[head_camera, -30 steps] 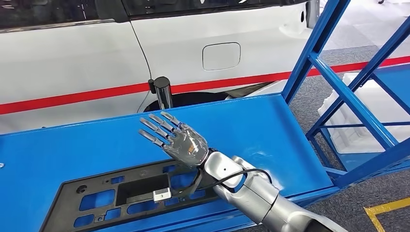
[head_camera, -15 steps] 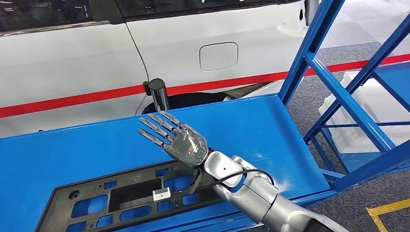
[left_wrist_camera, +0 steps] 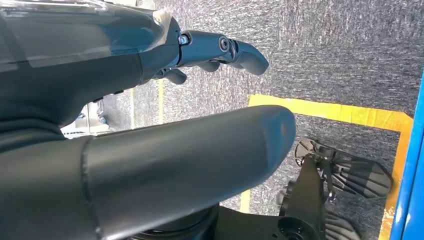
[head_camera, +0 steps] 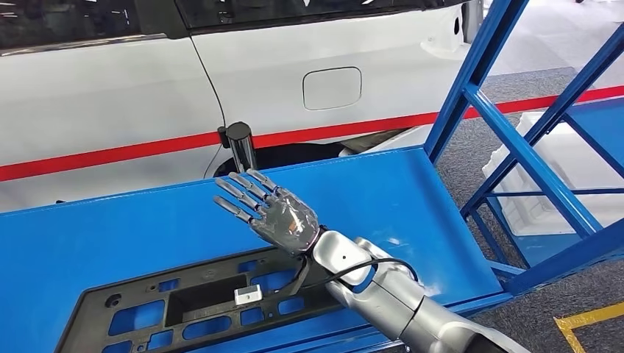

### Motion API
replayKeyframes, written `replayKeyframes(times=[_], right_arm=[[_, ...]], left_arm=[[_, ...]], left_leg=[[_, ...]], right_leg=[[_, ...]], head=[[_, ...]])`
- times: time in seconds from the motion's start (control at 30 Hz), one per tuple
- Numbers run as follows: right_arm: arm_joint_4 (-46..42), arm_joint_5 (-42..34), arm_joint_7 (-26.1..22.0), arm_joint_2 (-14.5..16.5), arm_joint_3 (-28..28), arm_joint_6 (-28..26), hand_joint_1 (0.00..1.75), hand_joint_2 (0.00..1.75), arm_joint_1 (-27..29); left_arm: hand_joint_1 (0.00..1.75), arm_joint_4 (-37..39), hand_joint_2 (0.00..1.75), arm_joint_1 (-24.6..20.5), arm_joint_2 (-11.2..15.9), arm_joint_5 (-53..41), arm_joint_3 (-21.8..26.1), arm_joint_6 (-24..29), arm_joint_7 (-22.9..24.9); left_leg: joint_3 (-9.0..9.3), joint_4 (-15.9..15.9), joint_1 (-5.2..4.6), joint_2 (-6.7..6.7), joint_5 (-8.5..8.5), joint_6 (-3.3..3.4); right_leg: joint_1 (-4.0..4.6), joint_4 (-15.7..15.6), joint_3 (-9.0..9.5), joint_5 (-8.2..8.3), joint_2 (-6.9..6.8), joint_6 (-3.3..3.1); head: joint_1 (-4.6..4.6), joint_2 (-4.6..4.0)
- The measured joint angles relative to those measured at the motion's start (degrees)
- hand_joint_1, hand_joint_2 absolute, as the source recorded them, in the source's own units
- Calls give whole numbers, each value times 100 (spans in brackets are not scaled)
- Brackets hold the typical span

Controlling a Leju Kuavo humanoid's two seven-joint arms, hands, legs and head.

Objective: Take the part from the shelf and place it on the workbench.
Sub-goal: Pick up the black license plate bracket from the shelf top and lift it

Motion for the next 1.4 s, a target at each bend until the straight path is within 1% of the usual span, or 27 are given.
replayKeyframes(times=[0.1, 0.17, 0.2, 0.27, 0.33, 0.37, 0.4, 0.47, 0.53, 0.63, 0.67, 0.73, 0.8, 0.83, 0.87, 0.9, 0.97, 1.0, 1.03, 1.07, 1.1, 1.17, 1.23, 1.3, 1.33, 1.37, 1.4], right_arm=[[2, -10, -2, 5, 2, -16, 0, 175, -2], [2, -17, -2, 29, 1, -26, 0, 175, -13], [2, -19, -2, 44, 1, -30, 0, 175, -19], [2, -20, -2, 65, 1, -38, 0, 175, -28], [3, -19, 0, 75, 3, -45, 0, 175, -28], [4, -19, 4, 79, 3, -51, 0, 175, -28], [4, -17, 9, 83, 3, -60, 0, 175, -29], [4, -11, 21, 95, -2, -81, 0, 175, -34], [3, -4, 31, 109, -10, -108, 0, 175, -45], [3, 12, 54, 113, -14, -187, 0, 175, -50], [3, 19, 67, 109, -16, -234, 0, 175, -48], [-1, 19, 99, 99, -33, -343, 0, 175, -48], [-46, 9, 127, 88, -73, -421, 0, 175, -48], [-96, 3, 134, 78, -97, -438, 0, 175, -47], [-162, -1, 138, 67, -121, -443, 0, 175, -46], [-240, -7, 138, 57, -145, -440, 0, 175, -46], [-406, -17, 138, 39, -197, -436, 0, 175, -58], [-492, -23, 138, 32, -224, -435, 0, 175, -68], [-573, -39, 138, 22, -251, -434, 0, 175, -74], [-652, -67, 132, 10, -275, -421, 0, 175, -77], [-732, -106, 119, -4, -297, -391, 0, 175, -73], [-879, -181, 69, -22, -315, -306, 0, 175, -61], [-994, -207, 24, -17, -315, -245, 0, 175, -48], [-1076, -205, 7, -9, -305, -219, 0, 175, -20], [-1105, -205, 3, -7, -299, -211, 0, 175, 2], [-1126, -210, 1, -5, -293, -198, 0, 175, 23], [-1148, -227, -9, -5, -291, -173, 0, 175, 42]], left_arm=[[0, 0, 0, 0, -1, -1, 0, 17, 0], [0, 0, 0, 0, 4, 1, 0, 32, 0], [0, 0, 0, 0, 5, 1, 0, 39, 0], [0, 0, 0, 1, 0, 2, 0, 45, 0], [0, 1, 0, 4, -2, 4, 1, 47, 0], [0, 1, 0, 6, -2, 4, 2, 48, 0], [0, 1, 0, 7, -2, 5, 3, 48, 0], [0, 1, 0, -1, -3, 5, 6, 49, 0], [0, 0, 0, -12, -7, 5, 7, 50, 0], [0, 1, 0, -16, -10, 5, 9, 58, 0], [0, 2, 0, -17, -11, 5, 10, 64, 0], [0, 2, 0, -17, -10, 5, 13, 78, 0], [0, 2, 0, -14, -7, 6, 15, 91, 0], [0, 2, 0, -10, -8, 7, 15, 93, 0], [0, 2, 0, -7, -10, 8, 15, 95, 0], [0, 2, 0, -3, -12, 9, 15, 96, 0], [0, 2, 0, 0, -16, 9, 16, 97, 0], [0, 2, 0, 0, -19, 9, 17, 97, 0], [0, 2, 0, 1, -21, 9, 17, 96, 0], [0, 2, 0, 3, -24, 9, 17, 96, 0], [0, 2, 0, 7, -26, 9, 16, 95, 0], [0, 2, 0, 20, -20, 10, 15, 94, 0], [0, 2, 0, 30, -11, 10, 15, 90, 0], [0, 2, 0, 34, -10, 9, 15, 84, 0], [0, 2, 0, 36, -10, 9, 15, 83, 0], [0, 2, 0, 37, -10, 9, 15, 81, 0], [0, 2, 0, 38, -9, 8, 15, 81, 0]], left_leg=[[-22, 62, -9, -10, -14, -105], [-80, 175, 18, -4, -133, -171], [-154, 359, 34, 3, -297, -207], [-411, 1043, 66, 18, -771, -271], [-590, 1615, 97, 21, -1037, -312], [-539, 1624, 111, 25, -1005, -322], [-382, 1435, 124, 33, -890, -325], [139, 675, 144, 58, -626, -322], [451, 171, 127, 56, -501, -283], [413, 83, 78, 48, -416, -164], [374, 68, 71, 56, -363, -107], [267, 41, 67, 75, -245, 3], [126, 45, 36, 80, -140, 54], [54, 47, 22, 81, -88, 61], [-12, 50, 10, 80, -39, 64], [-75, 54, 0, 79, 9, 60], [-169, 65, -13, 72, 94, 38], [-205, 71, -24, 69, 135, 16], [-224, 72, -29, 68, 174, -10], [-235, 70, -27, 70, 212, -43], [-241, 61, -22, 71, 252, -81], [-273, 88, 6, 63, 233, -154], [-388, 379, 36, 49, -131, -217], [-580, 1062, 72, 44, -675, -282], [-651, 1400, 93, 44, -824, -315], [-662, 1616, 118, 46, -834, -346], [-588, 1649, 147, 48, -716, -372]], right_leg=[[6, -158, 62, 80, 21, -115], [-30, -184, 43, 104, 19, -217], [-45, -195, 28, 128, 15, -272], [-30, -197, -26, 170, 1, -358], [-7, -193, -87, 212, -14, -384], [-2, -189, -114, 234, -17, -382], [0, -186, -137, 255, -18, -372], [8, -179, -165, 294, -17, -331], [28, -176, -180, 341, -20, -260], [31, -184, -217, 416, -26, -125], [26, -136, -270, 366, -29, -107], [21, 284, -468, 13, -34, -160], [22, 1051, -704, -450, -35, -224], [24, 1348, -757, -576, -35, -219], [28, 1472, -719, -607, -35, -194], [38, 1354, -558, -547, -35, -158], [69, 591, 26, -371, -31, -132], [94, 162, 323, -329, -30, -150], [112, -133, 512, -317, -28, -179], [130, -288, 588, -326, -25, -212], [146, -329, 586, -306, -23, -241], [97, -359, 528, -213, -25, -323], [45, -390, 470, -89, -38, -418], [55, -380, 342, 26, -47, -458], [58, -374, 268, 76, -49, -454], [56, -364, 191, 123, -52, -441], [51, -351, 120, 161, -53, -421]], head=[[-5, 0], [-9, 0], [-10, 0], [-14, 0], [-14, 0], [-14, 0], [-14, 0], [-14, 0], [-5, 0], [4, 0], [7, 0], [11, 0], [13, 0], [13, 0], [11, 0], [12, 0], [12, 0], [11, 0], [11, 0], [12, 1], [16, 1], [22, 1], [13, 0], [3, 0], [3, 0], [3, 0], [3, 0]])
